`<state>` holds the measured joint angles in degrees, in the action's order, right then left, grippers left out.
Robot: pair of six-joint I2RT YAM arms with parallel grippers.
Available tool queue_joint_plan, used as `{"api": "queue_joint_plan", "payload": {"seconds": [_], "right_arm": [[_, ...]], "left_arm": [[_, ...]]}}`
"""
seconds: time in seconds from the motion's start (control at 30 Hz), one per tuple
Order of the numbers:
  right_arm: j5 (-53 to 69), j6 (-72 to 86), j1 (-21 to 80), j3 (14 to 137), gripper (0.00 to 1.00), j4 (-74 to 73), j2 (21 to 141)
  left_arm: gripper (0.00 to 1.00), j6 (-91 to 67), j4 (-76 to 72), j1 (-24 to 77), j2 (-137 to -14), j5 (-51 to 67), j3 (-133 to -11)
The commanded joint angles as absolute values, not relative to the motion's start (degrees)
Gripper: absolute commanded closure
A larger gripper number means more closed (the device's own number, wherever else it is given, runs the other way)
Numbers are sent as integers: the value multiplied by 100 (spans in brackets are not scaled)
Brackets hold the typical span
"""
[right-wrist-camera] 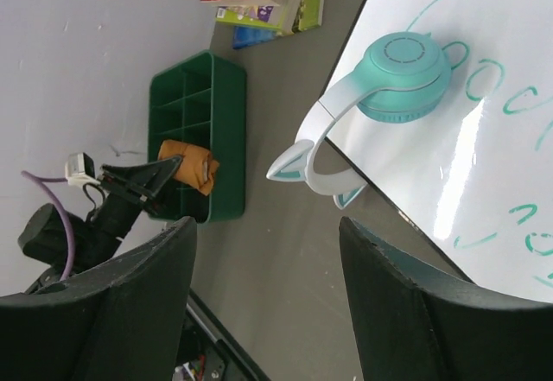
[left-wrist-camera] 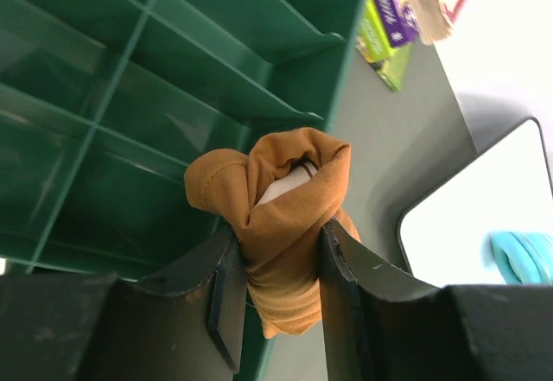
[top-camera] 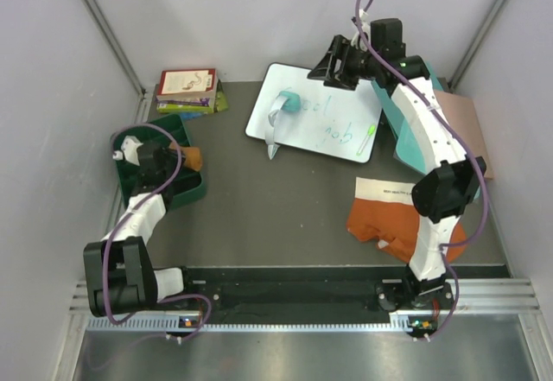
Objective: Roll the underwear
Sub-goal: Place the underwear in the storage box.
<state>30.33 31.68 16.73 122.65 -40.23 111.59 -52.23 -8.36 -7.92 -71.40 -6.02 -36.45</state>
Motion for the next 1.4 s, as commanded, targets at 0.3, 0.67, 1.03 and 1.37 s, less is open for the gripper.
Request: {"api": "queue_joint_plan", "payload": {"seconds": [0.3,0.67,1.03,1.37], "right_arm": [[3384,3278,1670,12779,34,-4043,11303],[3366,3313,1670,12832,34,-3946,11215],[3190,3322,1608,12823,34,-3902,11074],[3129,3313,1591,12814,34,-3859,11057]], "left_arm": [[100,-5880,342,-905,-7409,-1353,-3787],[100,-6652,1781,-984,-8453,-1283,-4772],[100,-7576,2320,-1107,-8693,-932,-4650],[100,-8156,2627,-1134,-8587,-703,-4421]]}}
